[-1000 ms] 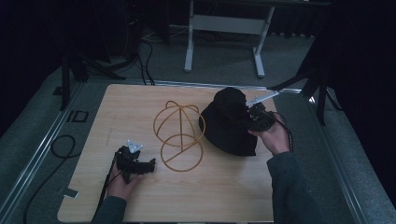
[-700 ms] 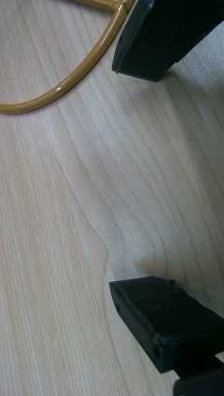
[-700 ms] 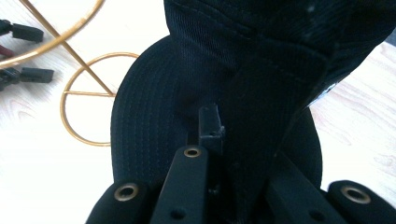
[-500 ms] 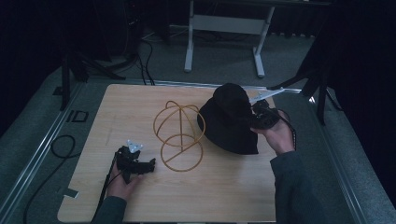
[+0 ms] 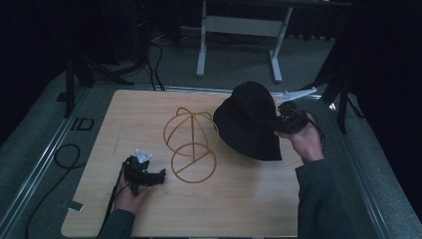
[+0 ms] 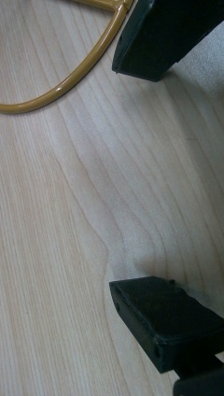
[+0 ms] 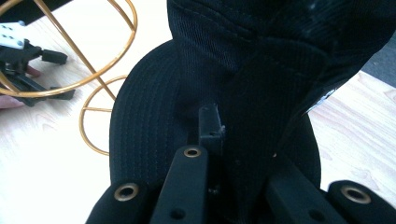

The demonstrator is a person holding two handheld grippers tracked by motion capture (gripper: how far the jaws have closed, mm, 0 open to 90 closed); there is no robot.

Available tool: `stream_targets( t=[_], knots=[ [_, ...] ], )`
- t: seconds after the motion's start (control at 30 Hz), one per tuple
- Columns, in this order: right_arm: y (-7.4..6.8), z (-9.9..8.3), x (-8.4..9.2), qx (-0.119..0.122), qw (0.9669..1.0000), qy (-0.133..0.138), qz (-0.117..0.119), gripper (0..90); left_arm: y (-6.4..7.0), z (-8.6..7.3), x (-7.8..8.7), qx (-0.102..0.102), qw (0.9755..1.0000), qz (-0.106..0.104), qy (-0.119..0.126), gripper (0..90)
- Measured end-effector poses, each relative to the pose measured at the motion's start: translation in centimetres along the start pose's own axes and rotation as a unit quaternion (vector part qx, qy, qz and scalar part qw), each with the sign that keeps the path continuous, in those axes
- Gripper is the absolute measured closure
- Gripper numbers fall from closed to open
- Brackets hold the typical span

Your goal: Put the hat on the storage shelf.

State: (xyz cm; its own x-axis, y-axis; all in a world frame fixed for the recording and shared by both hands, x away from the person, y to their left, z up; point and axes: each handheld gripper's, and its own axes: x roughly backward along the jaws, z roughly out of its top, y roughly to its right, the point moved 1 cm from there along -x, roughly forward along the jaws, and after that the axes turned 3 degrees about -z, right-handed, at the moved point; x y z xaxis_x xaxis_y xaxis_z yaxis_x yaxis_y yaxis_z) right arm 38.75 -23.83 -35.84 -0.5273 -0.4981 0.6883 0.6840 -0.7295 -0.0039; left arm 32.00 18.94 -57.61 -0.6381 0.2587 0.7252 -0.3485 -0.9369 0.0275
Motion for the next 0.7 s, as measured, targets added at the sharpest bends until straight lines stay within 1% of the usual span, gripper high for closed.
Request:
stream_targets(
  t=[0.23,0.47,0.7],
  knots=[
    [-0.1,0.5,0.9,0.007,0.9999,0.01,0.001,88.7,0.0,0.0,0.0,0.0,1.0,0.0,0.0,0.3],
    [-0.1,1.0,1.7,0.008,0.9998,0.018,0.001,88.7,0.0,0.0,0.0,-0.002,1.0,0.0,-0.002,0.3],
    [-0.3,1.9,2.6,0.018,0.9996,0.022,-0.001,88.6,0.0,0.0,0.0,-0.003,1.0,0.0,-0.002,0.3]
  ],
)
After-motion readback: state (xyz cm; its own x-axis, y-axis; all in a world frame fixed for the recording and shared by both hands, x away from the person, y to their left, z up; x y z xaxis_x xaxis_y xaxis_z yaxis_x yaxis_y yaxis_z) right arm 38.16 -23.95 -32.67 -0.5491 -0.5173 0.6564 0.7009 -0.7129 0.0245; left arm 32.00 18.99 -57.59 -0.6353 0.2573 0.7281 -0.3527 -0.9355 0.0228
